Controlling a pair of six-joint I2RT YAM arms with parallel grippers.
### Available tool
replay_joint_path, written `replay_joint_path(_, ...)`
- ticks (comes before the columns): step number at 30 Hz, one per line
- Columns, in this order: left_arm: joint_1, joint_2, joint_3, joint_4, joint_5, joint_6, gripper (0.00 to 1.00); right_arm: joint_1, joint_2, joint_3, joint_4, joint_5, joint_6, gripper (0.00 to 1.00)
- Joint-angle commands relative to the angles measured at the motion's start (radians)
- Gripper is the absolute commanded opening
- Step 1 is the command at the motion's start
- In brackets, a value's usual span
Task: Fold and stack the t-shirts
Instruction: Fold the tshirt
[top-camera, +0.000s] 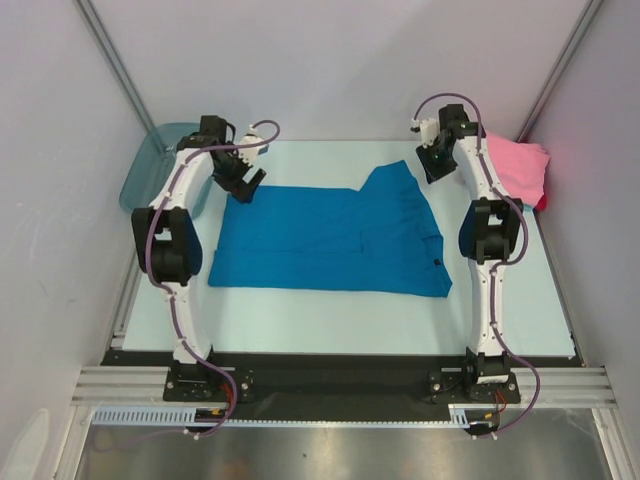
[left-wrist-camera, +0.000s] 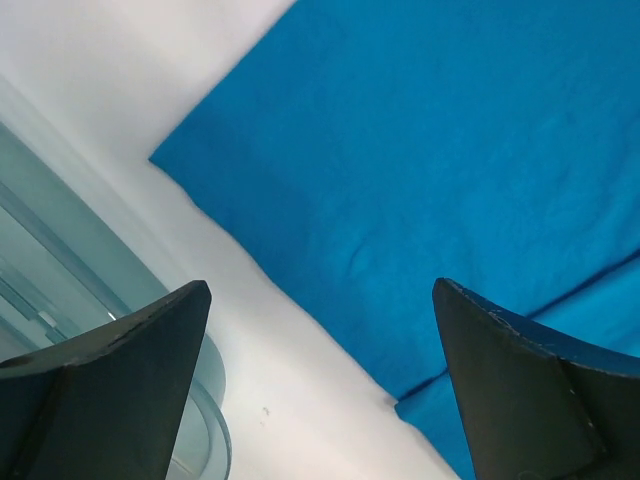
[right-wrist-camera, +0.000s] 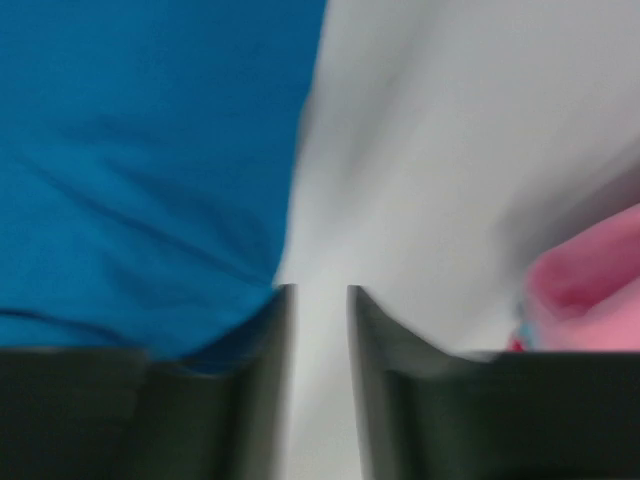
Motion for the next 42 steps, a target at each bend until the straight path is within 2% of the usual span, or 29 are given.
replay_joint_path(1, -0.032, -0.061, 0.025, 0.047, 0.003, -0.036, 1.00, 0.017, -0.108, -0.073, -0.136, -0.118, -0.047, 0.24)
replay_joint_path(2, -0.040, -0.063, 0.025, 0.049, -0.001, -0.036, 1.00, 0.019, -0.136, -0.101, -0.167, -0.123, -0.071, 0.07)
replay_joint_path(3, -0.043, -0.065, 0.022, 0.049, -0.009, -0.036, 1.00, 0.019, -0.148, -0.131, -0.177, -0.130, -0.076, 0.00)
replay_joint_path(8, -0.072, -0.071, 0.010, 0.055, -0.023, -0.030, 1.00, -0.013, -0.214, -0.257, -0.148, -0.150, -0.076, 0.00)
replay_joint_path(16, -0.098, -0.072, 0.013, 0.056, -0.054, -0.019, 1.00, -0.016, -0.217, -0.262, -0.196, -0.138, -0.116, 0.00)
replay_joint_path(23, -0.097, -0.084, -0.006, 0.064, -0.077, -0.022, 1.00, -0.003, -0.254, -0.346, -0.282, -0.092, -0.212, 0.00)
replay_joint_path(30, -0.097, -0.088, -0.016, 0.073, -0.086, -0.019, 1.00, -0.004, -0.288, -0.425, -0.302, -0.078, -0.236, 0.00)
replay_joint_path(42, -0.097, -0.085, -0.016, 0.085, -0.092, -0.011, 1.00, 0.014, -0.268, -0.526, -0.238, -0.090, -0.211, 0.00)
